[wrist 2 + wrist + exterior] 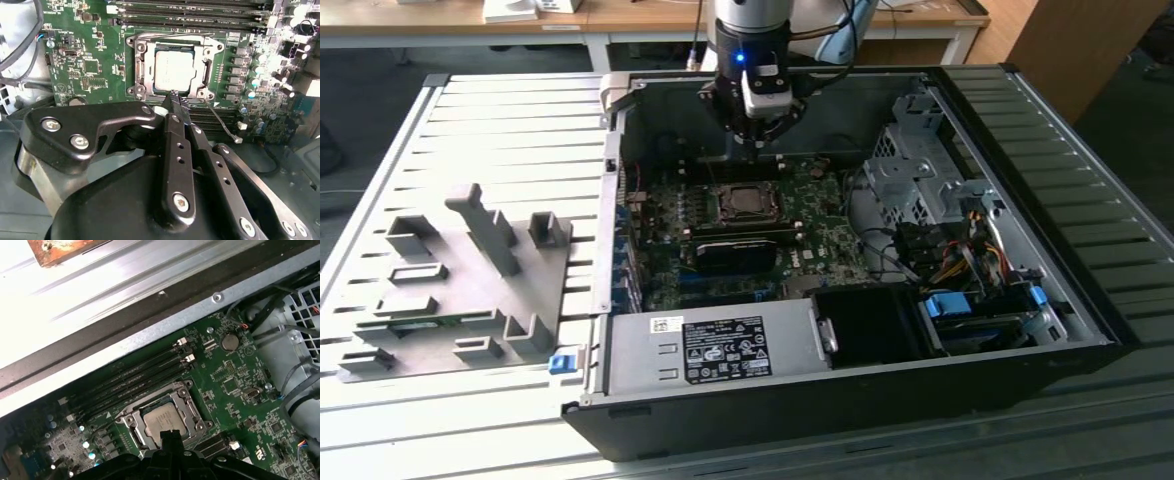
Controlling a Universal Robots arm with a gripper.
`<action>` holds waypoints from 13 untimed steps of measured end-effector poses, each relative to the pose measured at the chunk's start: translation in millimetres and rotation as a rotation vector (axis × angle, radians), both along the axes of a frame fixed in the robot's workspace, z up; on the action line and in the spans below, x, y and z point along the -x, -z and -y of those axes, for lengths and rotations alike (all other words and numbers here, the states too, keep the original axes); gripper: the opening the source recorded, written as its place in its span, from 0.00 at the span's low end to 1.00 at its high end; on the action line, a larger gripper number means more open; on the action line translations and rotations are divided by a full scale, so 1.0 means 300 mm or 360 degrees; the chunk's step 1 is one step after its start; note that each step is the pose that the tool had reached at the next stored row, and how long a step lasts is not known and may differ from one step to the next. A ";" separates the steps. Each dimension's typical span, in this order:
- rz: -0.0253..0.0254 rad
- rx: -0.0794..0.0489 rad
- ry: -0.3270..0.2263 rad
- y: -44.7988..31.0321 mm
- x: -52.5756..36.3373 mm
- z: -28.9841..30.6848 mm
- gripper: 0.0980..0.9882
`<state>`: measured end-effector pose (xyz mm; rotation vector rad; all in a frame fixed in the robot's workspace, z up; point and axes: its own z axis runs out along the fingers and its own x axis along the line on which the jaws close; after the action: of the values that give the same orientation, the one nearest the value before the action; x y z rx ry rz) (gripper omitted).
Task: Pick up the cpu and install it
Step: 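Install the first cpu locking lever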
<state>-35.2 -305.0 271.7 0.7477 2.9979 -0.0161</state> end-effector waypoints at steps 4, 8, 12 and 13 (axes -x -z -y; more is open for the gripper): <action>-0.00013 0.0000 -0.0068 0.001 0.000 0.000 0.01; -0.00156 0.0000 -0.0162 0.002 0.000 0.000 0.01; -0.00545 -0.0027 -0.0191 0.003 0.000 0.000 0.01; -0.00571 -0.0029 -0.0204 0.004 0.000 0.000 0.01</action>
<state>-35.3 -304.9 270.4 0.5613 3.0776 0.0029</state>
